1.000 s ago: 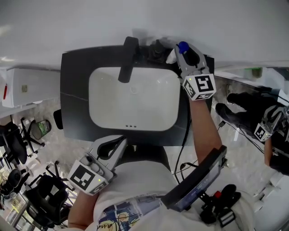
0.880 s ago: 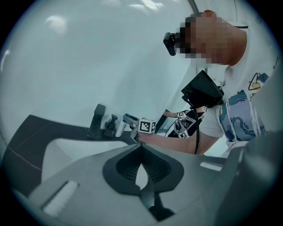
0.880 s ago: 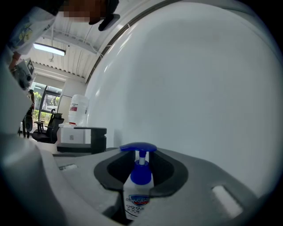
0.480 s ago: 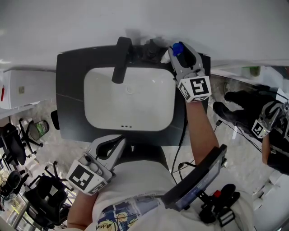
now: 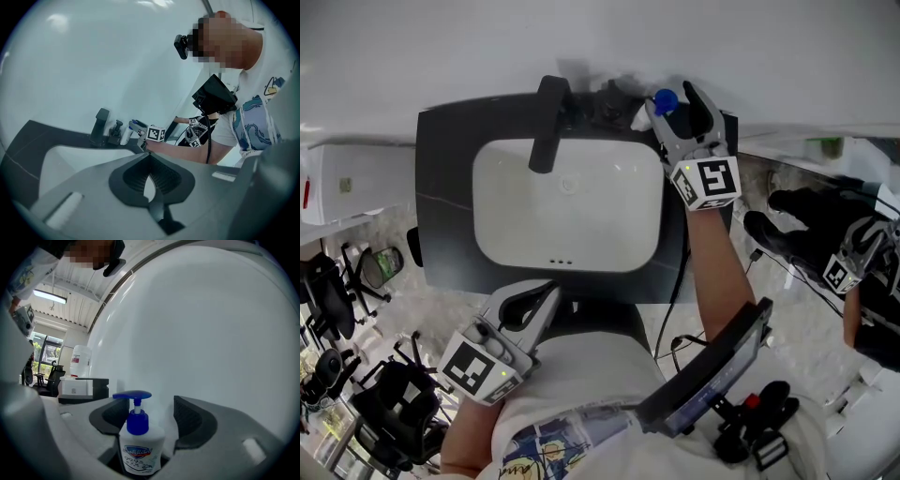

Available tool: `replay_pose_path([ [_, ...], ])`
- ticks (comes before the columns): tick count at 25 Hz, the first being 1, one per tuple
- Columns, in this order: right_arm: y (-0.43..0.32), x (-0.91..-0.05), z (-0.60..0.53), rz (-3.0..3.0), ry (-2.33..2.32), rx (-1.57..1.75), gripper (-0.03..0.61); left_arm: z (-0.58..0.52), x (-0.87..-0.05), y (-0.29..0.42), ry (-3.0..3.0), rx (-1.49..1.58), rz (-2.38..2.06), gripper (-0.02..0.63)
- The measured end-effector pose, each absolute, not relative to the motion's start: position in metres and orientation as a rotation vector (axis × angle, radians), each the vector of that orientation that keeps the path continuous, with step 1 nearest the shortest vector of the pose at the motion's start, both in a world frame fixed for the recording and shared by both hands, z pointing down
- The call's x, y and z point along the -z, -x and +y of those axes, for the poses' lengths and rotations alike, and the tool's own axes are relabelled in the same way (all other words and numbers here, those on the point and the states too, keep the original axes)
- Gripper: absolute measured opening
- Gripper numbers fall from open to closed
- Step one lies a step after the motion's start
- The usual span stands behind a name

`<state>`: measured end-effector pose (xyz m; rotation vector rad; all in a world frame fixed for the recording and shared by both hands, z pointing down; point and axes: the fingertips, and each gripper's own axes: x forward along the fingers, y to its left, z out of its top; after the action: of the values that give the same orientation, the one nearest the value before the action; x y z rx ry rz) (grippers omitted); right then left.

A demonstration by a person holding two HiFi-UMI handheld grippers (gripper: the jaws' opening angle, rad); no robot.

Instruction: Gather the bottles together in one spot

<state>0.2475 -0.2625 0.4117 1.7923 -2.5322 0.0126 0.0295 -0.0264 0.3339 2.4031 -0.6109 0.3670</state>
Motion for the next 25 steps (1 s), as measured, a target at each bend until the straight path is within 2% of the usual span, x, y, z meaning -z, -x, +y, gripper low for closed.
replay_pose_path([
  [10, -0.246, -0.413, -0.264, -2.553, -1.750, 0.020, 0.385, -0.025, -0.336, -0.036, -2.400, -0.378, -0.610, 0.002],
  [25, -0.232, -0.412, -0.256, -2.537, -1.673, 0.065, 0.390, -0.019, -0.329, -0.033, -2.415, -0.369, -0.621, 0.002],
])
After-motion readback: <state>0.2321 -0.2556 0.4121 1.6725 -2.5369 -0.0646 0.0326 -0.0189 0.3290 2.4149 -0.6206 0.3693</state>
